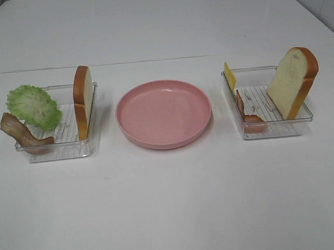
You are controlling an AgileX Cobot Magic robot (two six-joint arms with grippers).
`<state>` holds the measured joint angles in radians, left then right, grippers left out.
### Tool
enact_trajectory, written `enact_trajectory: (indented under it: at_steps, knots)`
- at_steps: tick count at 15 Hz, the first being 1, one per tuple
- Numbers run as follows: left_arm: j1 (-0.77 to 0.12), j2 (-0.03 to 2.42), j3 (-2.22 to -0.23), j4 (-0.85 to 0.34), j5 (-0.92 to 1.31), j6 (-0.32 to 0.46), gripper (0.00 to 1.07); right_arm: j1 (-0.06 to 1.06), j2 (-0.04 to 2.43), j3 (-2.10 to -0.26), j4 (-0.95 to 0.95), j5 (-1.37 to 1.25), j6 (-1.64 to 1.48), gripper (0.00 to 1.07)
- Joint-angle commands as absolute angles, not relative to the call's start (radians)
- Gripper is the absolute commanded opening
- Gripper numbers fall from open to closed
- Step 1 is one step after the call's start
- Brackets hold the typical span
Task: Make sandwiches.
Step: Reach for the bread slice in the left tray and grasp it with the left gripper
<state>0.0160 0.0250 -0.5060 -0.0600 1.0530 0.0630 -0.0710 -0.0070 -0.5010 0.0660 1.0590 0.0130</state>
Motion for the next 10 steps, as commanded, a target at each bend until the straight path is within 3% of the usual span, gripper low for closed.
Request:
enact_trajectory:
  at_steps: [1, 4, 7, 10]
  knots:
    - [0.019, 0.097, -0.534, -0.065, 0.965, 0.012, 0.77, -0.078, -0.02, -0.498, 0.07, 1.053, 0.006, 0.76]
    - [0.019, 0.359, -0.603, -0.122, 0.808, -0.012, 0.77, -0.078, -0.02, -0.498, 0.07, 1.053, 0.006, 0.76]
    - [0.019, 0.598, -0.703, -0.181, 0.807, 0.0, 0.77, -0.078, -0.02, -0.498, 0.07, 1.053, 0.006, 0.76]
    - [0.019, 0.925, -0.879, -0.261, 0.835, 0.073, 0.77, -0.078, -0.02, -0.498, 0.07, 1.053, 0.006, 0.76]
